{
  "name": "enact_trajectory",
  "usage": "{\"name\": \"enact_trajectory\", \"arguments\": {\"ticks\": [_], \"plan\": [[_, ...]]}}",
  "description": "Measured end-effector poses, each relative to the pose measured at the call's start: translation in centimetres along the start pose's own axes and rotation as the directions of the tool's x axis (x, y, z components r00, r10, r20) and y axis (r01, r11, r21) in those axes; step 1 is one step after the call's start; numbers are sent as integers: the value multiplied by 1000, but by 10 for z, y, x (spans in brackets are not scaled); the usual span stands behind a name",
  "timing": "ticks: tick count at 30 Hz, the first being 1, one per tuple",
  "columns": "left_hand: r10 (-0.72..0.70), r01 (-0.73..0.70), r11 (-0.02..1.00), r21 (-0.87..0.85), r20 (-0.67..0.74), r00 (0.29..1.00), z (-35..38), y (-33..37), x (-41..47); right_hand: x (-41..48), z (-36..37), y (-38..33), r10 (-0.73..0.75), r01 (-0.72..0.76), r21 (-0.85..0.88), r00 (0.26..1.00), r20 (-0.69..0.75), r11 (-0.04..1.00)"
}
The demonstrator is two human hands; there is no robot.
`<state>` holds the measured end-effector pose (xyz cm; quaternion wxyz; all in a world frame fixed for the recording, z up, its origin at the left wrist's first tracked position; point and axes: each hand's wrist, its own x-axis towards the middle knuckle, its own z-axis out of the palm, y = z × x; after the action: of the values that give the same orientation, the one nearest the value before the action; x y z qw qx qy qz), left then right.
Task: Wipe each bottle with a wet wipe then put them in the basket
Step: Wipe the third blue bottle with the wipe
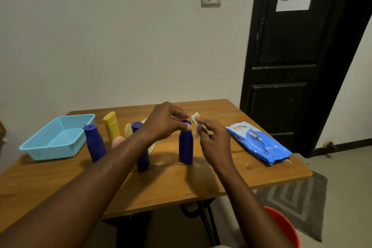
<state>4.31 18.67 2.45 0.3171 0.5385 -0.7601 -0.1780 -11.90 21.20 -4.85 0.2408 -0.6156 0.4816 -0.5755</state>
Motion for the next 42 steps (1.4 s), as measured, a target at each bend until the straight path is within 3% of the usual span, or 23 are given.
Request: {"name": "enact_trajectory", "arguments": {"ticks": [3,6,16,18,20,23,25,29,32,36,38,42], "plan": [[30,-30,1000,-9,-32,999,4,-2,-4,11,1,-6,-121,167,-241,974,193,956],[5,-7,999,-37,-54,999,3,-4,-5,19,-2,-11,-145,277,-395,932,333,876],[1,-2,1000,-18,-63,998,2,0,-3,37,-3,-17,-181,352,-429,903,390,832],[6,-6,1000,3,-60,998,2,-2,-4,34,-3,-13,-189,328,-364,911,367,872],[30,-28,999,35,-51,998,5,-2,-4,26,-3,-4,-186,248,-269,954,236,931],[60,-50,992,115,-81,995,12,-1,-2,-2,0,14,-34,41,-181,999,41,983],[60,-48,988,147,-83,995,14,0,1,-24,5,29,69,-50,-229,995,74,972],[39,-23,982,185,-82,996,11,0,6,-43,14,41,84,21,-471,976,202,882],[26,-10,981,196,-79,997,10,2,8,-48,19,33,-15,254,-618,931,365,743],[16,2,978,208,-85,996,13,4,10,-56,29,29,-65,482,-661,833,550,576],[15,4,975,221,-84,996,13,4,10,-55,28,32,-44,507,-670,814,580,542],[1,19,968,249,-78,997,10,4,12,-48,9,42,-23,387,-712,886,463,585]]}}
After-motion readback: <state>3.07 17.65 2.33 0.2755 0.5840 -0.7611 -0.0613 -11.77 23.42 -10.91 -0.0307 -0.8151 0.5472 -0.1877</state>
